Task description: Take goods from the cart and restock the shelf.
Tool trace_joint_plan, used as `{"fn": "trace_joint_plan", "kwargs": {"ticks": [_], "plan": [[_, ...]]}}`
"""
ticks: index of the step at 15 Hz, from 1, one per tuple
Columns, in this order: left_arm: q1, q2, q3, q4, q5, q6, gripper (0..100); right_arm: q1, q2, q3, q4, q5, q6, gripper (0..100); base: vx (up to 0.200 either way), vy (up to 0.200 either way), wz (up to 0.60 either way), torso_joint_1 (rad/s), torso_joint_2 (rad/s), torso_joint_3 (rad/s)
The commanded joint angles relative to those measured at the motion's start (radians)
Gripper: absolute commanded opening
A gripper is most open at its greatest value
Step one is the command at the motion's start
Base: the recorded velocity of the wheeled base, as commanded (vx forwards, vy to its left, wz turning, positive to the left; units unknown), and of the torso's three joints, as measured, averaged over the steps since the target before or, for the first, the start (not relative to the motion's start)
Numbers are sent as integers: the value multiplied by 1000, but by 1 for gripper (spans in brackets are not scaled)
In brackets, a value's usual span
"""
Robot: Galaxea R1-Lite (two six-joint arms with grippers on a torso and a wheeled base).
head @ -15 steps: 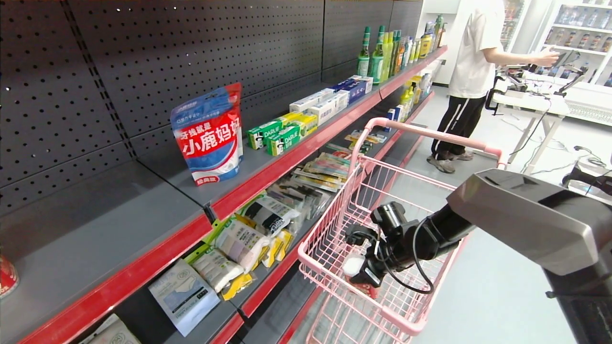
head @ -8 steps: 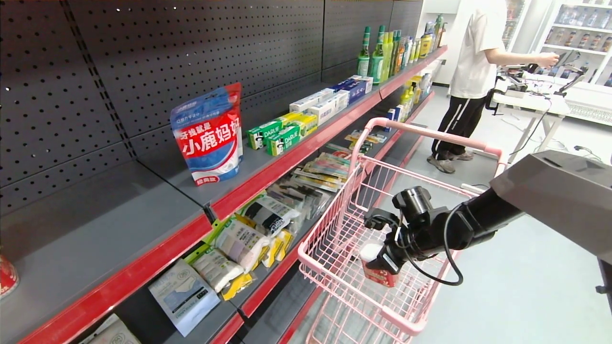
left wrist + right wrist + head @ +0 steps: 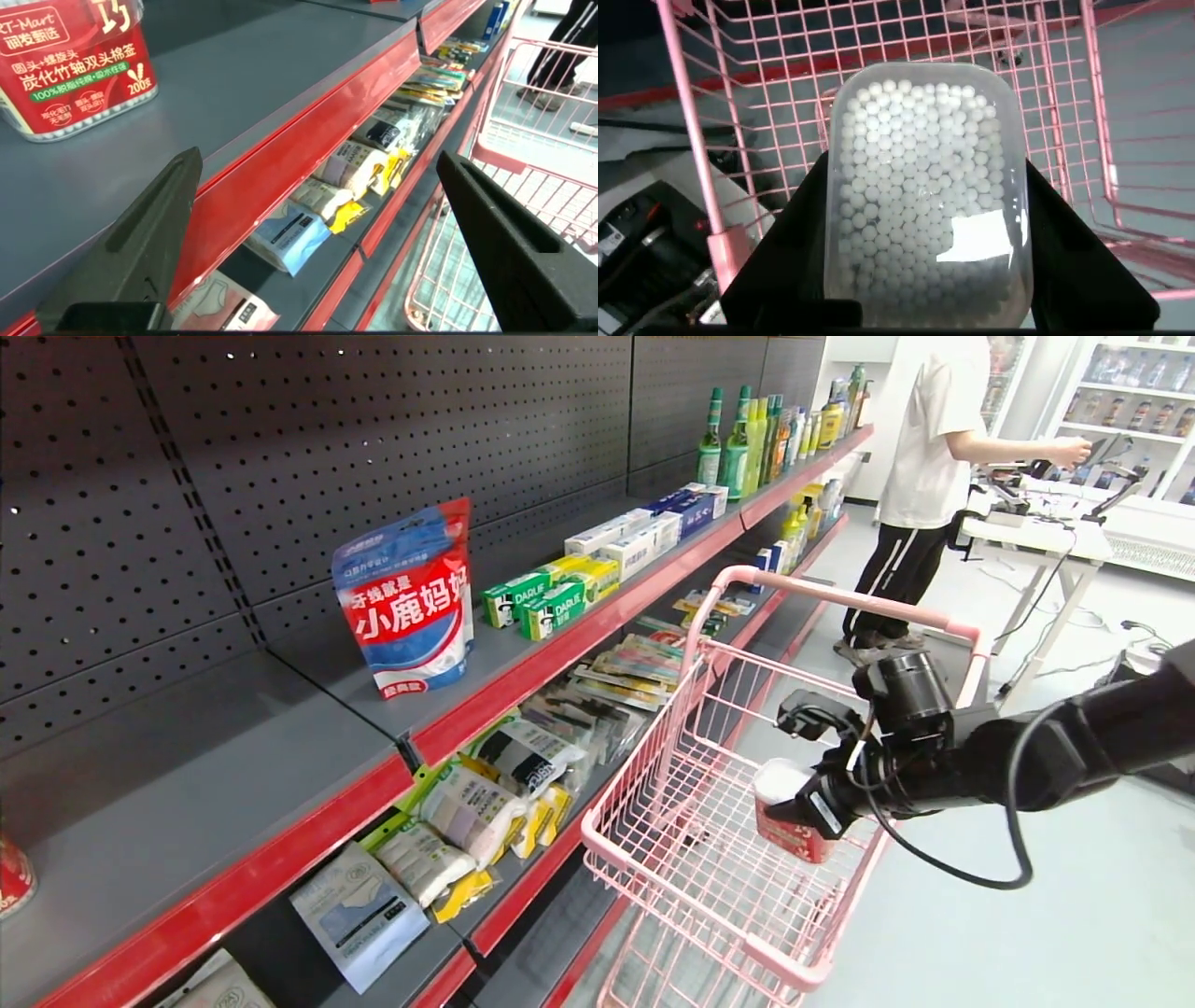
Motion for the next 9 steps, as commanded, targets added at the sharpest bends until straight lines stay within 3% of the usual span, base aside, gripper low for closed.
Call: {"fn": "trace_joint_plan", "kwargs": {"ticks": [1,4,9], "plan": [[1,1,0,0,2,0,100,-17,-221,117,-3,-14,55,0,0,0,0,0,0,0],[1,1,0,0,2,0,100,-22,-382,203,-3,-75,58,0,0,0,0,0,0,0],[-1,1,0,0,2,0,100,-19,-593,330,-3,-84,107,0,0,0,0,0,0,0]]}}
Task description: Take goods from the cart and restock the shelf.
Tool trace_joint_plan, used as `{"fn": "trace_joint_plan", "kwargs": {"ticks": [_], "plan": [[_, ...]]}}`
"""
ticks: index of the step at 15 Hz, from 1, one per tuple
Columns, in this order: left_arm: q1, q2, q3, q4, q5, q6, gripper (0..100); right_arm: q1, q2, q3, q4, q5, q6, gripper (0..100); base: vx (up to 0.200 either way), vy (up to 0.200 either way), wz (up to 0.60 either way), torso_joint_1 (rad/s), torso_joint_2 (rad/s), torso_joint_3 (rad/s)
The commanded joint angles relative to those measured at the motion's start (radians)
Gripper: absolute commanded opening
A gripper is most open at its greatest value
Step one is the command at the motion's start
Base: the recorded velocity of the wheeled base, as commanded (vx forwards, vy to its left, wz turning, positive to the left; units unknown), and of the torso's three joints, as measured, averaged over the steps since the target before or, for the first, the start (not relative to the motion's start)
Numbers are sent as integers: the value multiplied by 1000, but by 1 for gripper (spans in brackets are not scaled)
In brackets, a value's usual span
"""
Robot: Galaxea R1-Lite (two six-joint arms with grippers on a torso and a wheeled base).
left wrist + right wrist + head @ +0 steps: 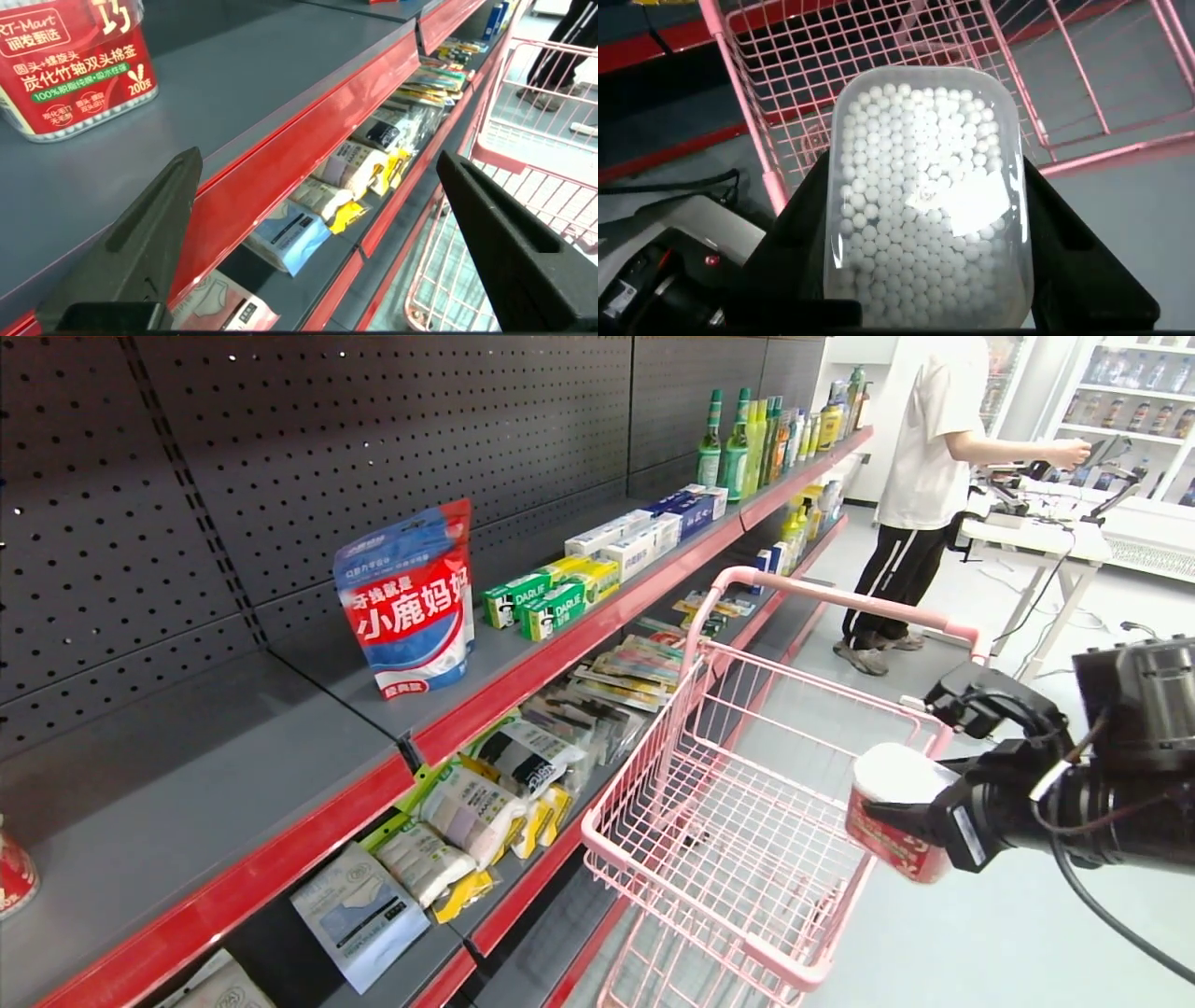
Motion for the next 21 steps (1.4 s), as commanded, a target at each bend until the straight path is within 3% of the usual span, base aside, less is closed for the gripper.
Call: {"fn": "trace_joint_plan", "kwargs": {"ticks": [1,7,12,21], "plan": [[1,1,0,0,1,0,100,-2,-197,84,-1,-2,23,0,0,0,0,0,0,0],[1,1,0,0,1,0,100,-23,-441,115,13,1,69,0,0,0,0,0,0,0],[-1,1,0,0,0,0,100,-112,-596,191,11,-28,73,0,0,0,0,0,0,0],[-1,1,0,0,-2,2,100,-121,-642,185,14,-24,67,0,0,0,0,0,0,0]]}}
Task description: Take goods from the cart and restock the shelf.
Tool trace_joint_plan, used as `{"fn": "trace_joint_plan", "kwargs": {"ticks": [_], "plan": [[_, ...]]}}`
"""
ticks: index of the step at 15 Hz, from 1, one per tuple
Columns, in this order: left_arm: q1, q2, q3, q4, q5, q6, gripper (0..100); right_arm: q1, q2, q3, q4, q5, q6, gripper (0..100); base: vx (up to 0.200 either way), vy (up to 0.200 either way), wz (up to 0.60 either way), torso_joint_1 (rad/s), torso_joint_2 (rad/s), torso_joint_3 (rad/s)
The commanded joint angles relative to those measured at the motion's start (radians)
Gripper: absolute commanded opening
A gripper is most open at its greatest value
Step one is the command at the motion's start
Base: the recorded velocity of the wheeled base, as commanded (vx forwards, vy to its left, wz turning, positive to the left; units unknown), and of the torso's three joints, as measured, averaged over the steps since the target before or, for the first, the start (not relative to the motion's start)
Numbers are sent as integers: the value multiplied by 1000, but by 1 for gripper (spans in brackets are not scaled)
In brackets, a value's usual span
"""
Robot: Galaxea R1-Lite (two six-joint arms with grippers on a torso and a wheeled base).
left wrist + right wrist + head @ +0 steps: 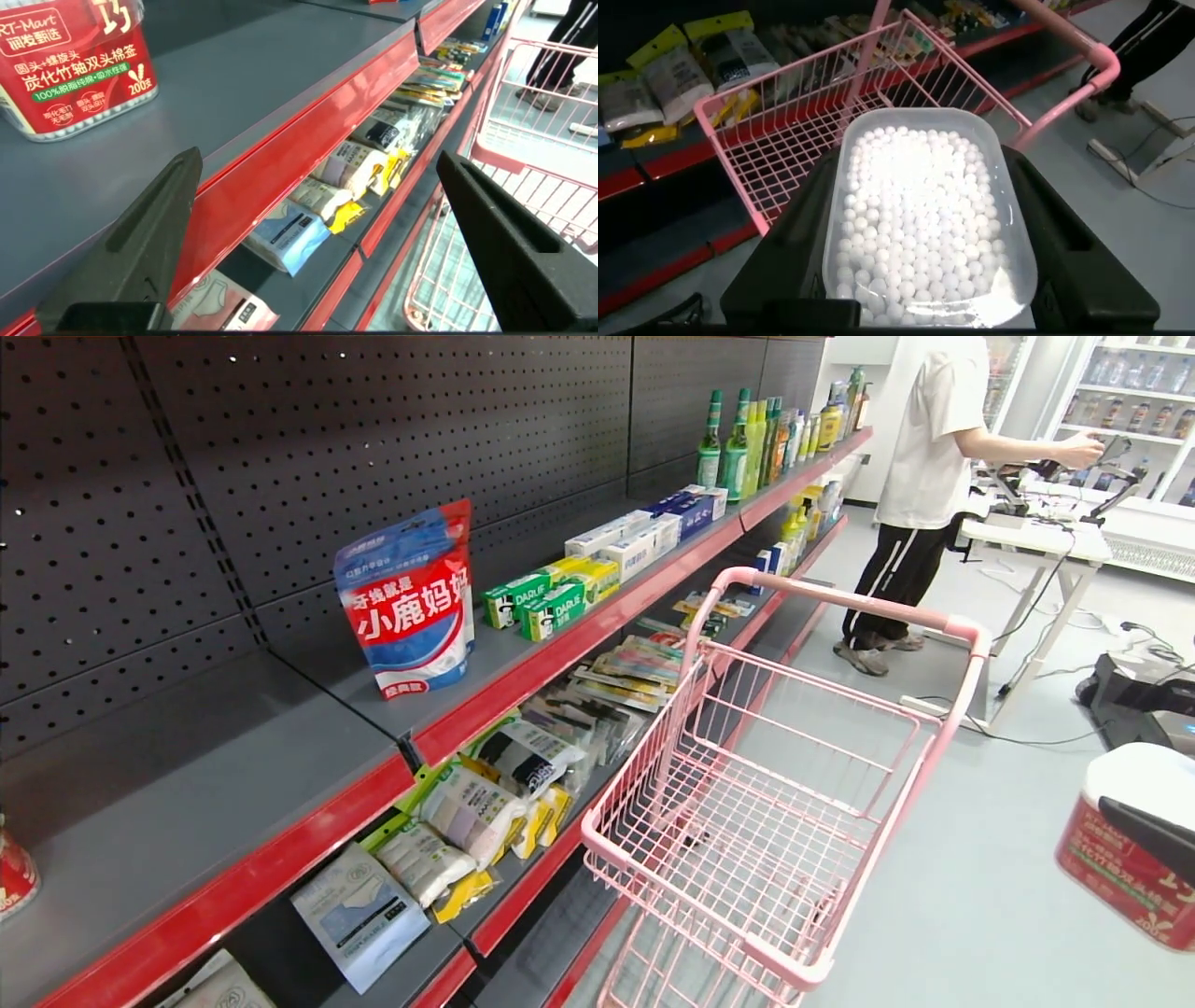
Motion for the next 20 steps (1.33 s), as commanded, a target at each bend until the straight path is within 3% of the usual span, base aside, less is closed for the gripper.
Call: {"fn": "trace_joint_plan", "kwargs": {"ticks": [1,6,20], "plan": [[-1,1,0,0,0,1,100,0,2,0,0,-1,-1,0,0,0,0,0,0,0],[-1,1,0,0,0,1,100,-3,2,8,0,-2,-1,0,0,0,0,20,-53,-32],[-1,1,0,0,0,1,100,2,46,-20,-3,7,-1,0,0,0,0,178,-414,-234]]}}
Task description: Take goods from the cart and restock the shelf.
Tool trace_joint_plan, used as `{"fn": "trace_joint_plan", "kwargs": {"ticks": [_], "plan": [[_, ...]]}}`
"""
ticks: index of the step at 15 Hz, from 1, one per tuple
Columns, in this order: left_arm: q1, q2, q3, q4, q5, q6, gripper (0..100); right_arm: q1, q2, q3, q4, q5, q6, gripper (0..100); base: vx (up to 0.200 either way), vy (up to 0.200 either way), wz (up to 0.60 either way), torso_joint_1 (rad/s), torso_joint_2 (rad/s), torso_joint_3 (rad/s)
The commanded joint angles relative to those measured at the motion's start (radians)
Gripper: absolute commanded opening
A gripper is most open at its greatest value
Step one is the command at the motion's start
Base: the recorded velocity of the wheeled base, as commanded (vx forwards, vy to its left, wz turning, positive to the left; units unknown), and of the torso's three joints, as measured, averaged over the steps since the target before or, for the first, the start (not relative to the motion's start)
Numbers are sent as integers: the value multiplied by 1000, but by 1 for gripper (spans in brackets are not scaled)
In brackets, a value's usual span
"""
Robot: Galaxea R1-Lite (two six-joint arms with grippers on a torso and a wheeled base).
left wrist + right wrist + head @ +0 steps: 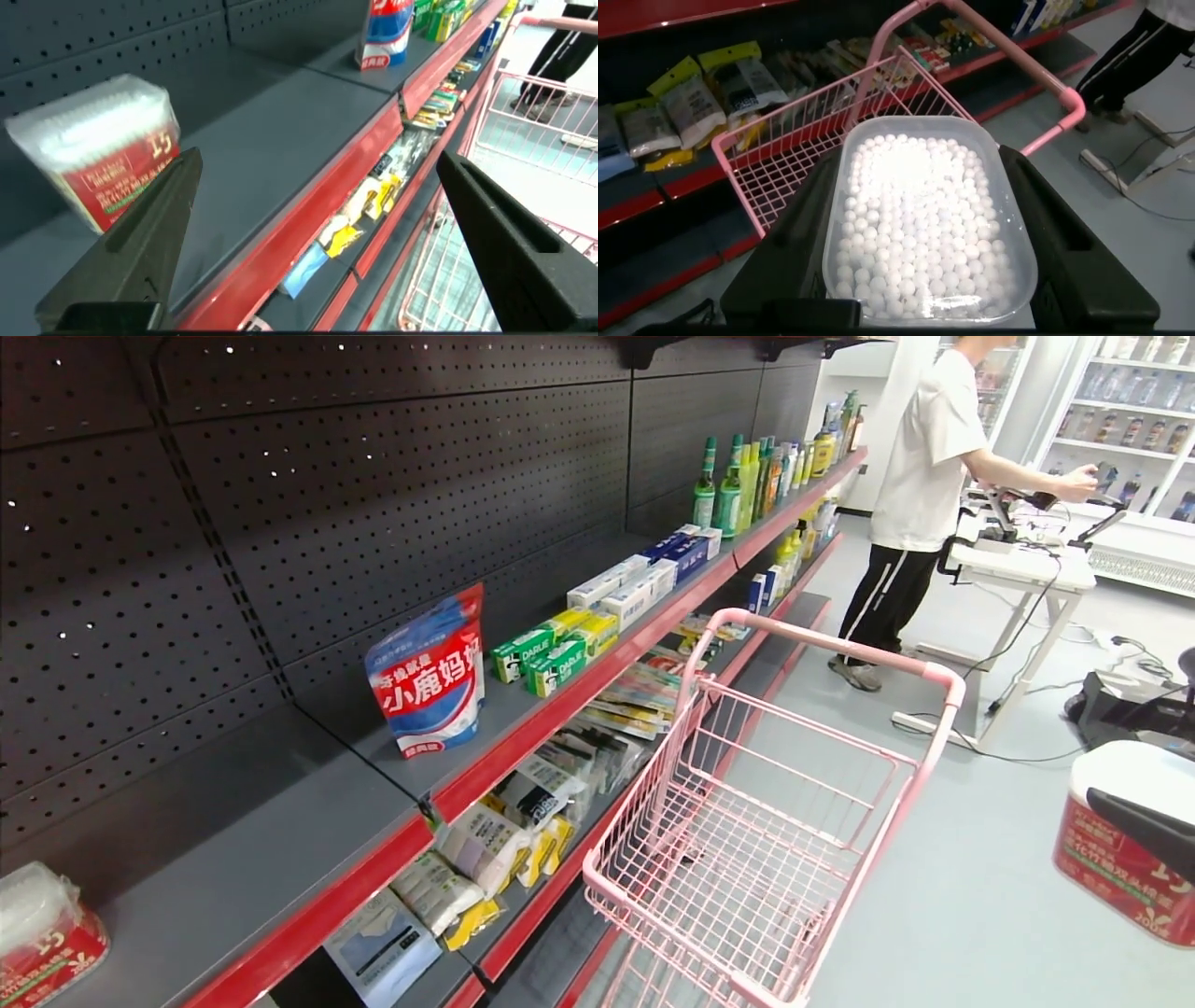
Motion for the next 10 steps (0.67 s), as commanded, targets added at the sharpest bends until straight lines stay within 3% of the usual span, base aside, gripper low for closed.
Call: {"fn": "trace_joint_plan", "kwargs": {"ticks": [1,10], "plan": [[-1,1,0,0,0,0,100,0,11,0,0,1,0,0,0,0,0,154,-359,-198],[-1,1,0,0,0,0,100,0,17,0,0,2,0,0,0,0,0,149,-323,-173]]}}
